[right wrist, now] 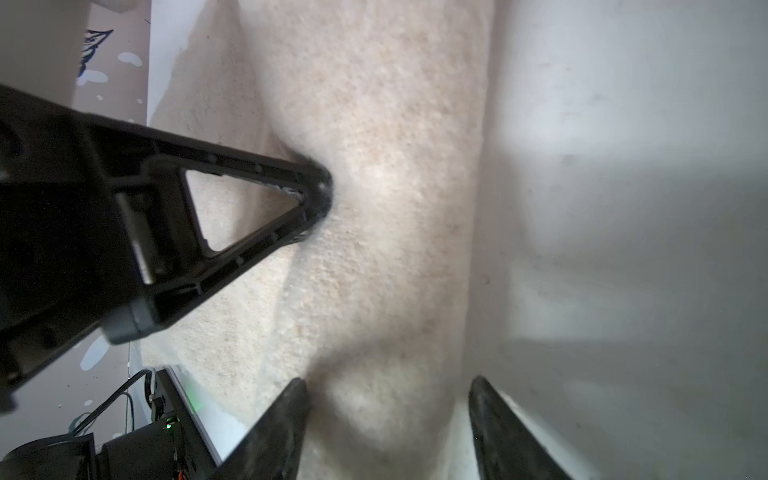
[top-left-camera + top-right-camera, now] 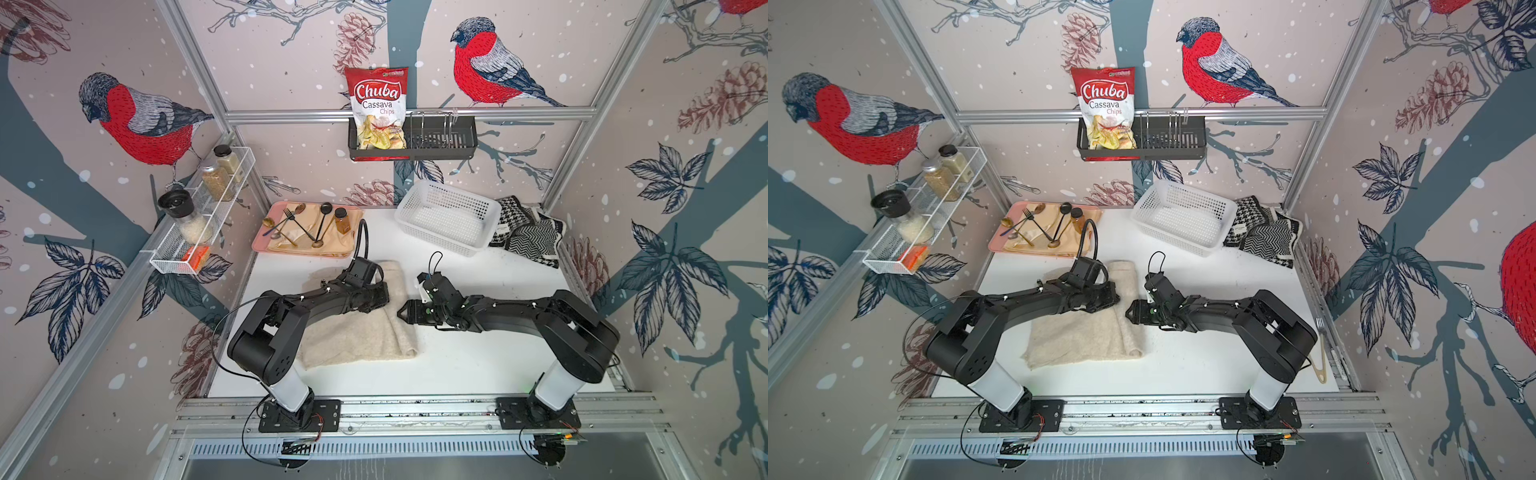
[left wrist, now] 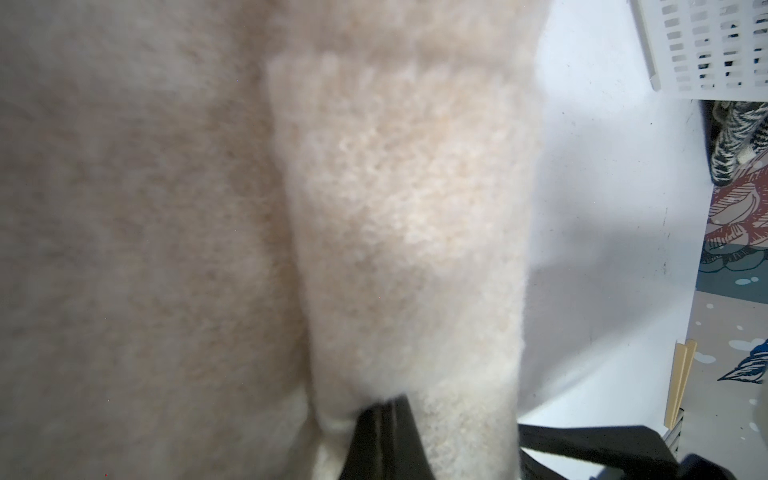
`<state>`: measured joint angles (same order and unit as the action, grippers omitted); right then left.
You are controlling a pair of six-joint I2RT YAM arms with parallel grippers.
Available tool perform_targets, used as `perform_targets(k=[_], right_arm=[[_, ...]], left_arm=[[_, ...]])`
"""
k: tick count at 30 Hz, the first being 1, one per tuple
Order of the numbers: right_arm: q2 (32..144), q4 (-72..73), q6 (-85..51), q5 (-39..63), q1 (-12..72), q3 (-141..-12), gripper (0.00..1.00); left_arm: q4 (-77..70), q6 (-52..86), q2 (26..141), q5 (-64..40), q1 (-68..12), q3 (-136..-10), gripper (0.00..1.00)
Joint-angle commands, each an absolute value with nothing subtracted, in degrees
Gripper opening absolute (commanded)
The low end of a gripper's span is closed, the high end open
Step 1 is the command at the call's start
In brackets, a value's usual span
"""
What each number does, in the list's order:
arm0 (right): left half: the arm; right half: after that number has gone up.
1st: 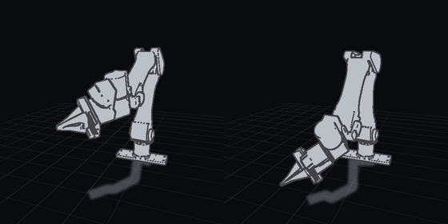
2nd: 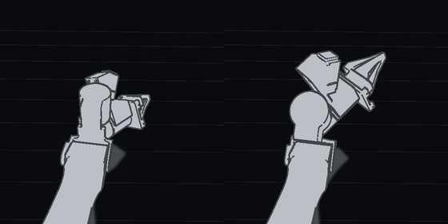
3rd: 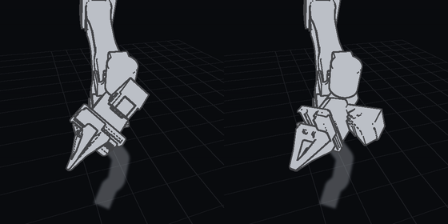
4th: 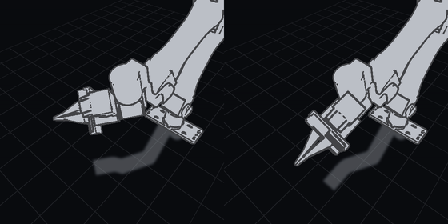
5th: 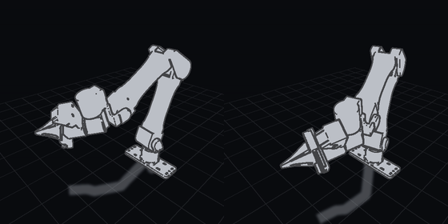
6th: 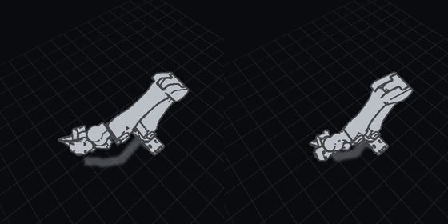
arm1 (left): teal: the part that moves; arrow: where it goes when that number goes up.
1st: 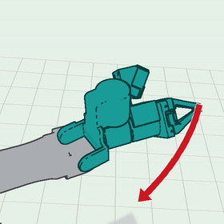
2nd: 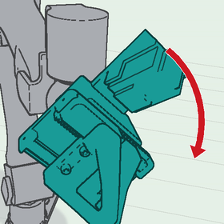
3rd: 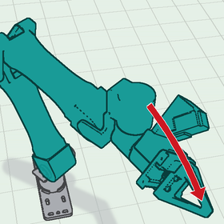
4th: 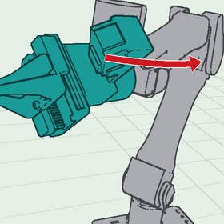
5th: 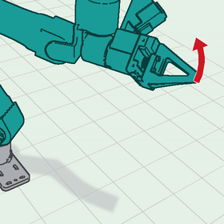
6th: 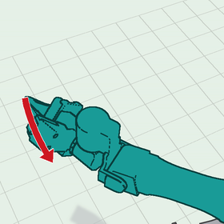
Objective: Roll up the scarf and place it into the basket
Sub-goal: Roll the scarf at the center of the board.
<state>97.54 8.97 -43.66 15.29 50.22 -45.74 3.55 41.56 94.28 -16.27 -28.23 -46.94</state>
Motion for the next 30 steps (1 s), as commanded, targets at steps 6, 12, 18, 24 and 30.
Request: perform_targets(k=[6, 12, 18, 24, 30], right_arm=[[101.53, 11.56, -45.34, 16.84, 51.67, -46.16, 0.27], [97.03, 5.75, -46.05, 11.42, 49.16, -42.24, 0.00], [91.28, -8.25, -42.90, 1.20, 44.93, -40.77, 0.00], [86.72, -15.71, -41.70, -4.93, 44.62, -43.23, 0.00], [87.66, -19.27, -41.36, -9.54, 47.26, -47.59, 0.00]], left_arm=[[1.27, 39.73, 93.96, -16.38, -27.42, -45.48, 0.00], [-2.11, 39.58, 93.77, -21.57, -27.83, -45.72, 0.00], [-7.77, 41.09, 97.19, -28.24, -33.43, -49.78, 0.00], [-15.53, 46.82, 98.29, -31.86, -36.39, -51.82, 0.00], [-10.24, 43.95, 98.26, -29.26, -36.31, -53.11, 0.00]])
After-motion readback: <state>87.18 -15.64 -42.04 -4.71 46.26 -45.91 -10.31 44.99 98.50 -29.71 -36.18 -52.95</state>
